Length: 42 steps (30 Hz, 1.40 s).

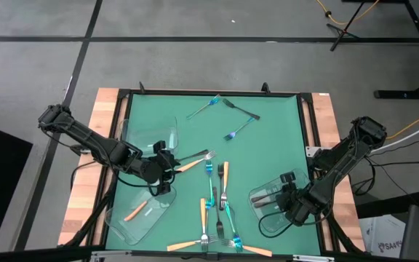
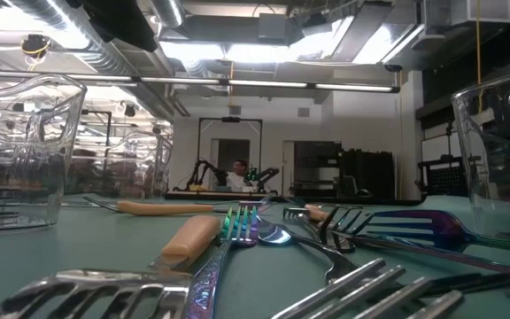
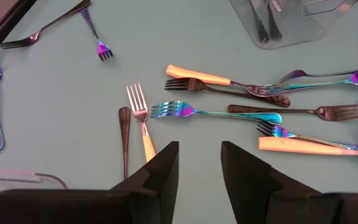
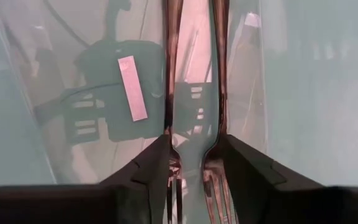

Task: Sort silverware by color (type)
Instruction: Put the yellow fork into the bottom left transparent bin

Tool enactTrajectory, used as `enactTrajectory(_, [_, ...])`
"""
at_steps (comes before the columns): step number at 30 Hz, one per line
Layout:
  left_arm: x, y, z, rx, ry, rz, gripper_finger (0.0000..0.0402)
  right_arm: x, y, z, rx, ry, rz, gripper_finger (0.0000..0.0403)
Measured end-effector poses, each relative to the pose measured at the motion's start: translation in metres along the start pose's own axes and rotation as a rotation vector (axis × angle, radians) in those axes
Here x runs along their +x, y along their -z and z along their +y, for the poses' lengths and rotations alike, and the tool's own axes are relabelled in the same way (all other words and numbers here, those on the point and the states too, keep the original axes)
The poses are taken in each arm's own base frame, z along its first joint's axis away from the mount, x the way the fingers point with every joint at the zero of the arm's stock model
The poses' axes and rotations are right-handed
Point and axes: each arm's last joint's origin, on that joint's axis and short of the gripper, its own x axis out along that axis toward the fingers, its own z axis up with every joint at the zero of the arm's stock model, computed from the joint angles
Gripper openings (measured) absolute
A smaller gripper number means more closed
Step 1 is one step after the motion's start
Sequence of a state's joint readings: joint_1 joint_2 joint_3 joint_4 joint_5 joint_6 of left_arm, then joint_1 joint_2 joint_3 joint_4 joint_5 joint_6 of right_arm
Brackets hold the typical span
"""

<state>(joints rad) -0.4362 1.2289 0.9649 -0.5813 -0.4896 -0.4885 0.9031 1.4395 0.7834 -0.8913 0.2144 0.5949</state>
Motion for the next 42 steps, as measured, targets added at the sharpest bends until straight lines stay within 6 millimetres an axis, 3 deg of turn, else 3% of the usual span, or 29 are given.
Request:
enactTrajectory(24, [-0.001,-0.01,-0.005,-0.057,0.051,-0.095,0.0114,0.0,0.001,0.002,0.002,-0.069,0.052,0.0147])
enactTrajectory(42, [0.01,-0.039,0.015,-0.212,0.105,-0.235,0.0114,-0.045,-0.017,0.001,-0.001,-0.032,0.041,0.0147])
